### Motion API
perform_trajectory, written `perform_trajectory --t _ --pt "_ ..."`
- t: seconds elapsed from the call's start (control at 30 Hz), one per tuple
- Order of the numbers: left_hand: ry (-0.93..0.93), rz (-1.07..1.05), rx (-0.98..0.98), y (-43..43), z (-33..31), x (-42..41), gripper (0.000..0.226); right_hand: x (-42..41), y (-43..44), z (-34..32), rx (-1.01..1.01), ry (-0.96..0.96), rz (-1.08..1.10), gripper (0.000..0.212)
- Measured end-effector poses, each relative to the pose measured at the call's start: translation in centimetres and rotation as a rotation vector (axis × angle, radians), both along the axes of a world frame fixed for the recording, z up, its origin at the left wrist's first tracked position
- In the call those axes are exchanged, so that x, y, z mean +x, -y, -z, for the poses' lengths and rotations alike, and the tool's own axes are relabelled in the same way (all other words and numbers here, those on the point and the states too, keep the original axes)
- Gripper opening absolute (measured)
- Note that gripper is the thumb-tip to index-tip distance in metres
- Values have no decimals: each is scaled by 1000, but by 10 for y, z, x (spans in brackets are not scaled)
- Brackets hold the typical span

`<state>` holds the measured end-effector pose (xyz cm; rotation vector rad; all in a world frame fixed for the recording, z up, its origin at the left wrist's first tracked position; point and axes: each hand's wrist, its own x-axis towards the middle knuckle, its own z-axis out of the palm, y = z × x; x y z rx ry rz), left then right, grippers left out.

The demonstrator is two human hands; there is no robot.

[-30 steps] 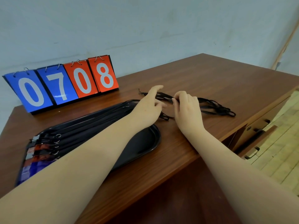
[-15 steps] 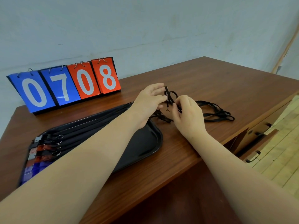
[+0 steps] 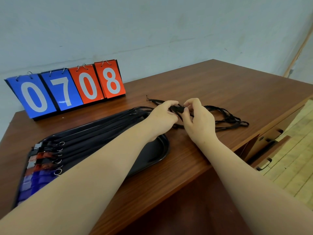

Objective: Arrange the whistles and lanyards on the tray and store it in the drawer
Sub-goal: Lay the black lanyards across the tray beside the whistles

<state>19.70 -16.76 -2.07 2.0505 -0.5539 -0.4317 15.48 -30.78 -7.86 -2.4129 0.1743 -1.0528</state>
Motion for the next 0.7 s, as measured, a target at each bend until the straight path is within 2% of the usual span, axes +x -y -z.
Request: perform_trajectory --t 0.17,0.33,0.53,0.7 --pt "86 -8 121 1 1 -3 43 0 1 -1 -8 -22 53 13" --pt "162 -123 110 0 1 3 34 1 -1 1 -95 -93 20 11" --pt "218 -221 108 -6 1 18 31 5 0 3 -102 -140 132 14" --pt "325 -173 252 0 2 29 35 5 -1 1 -56 -111 171 18"
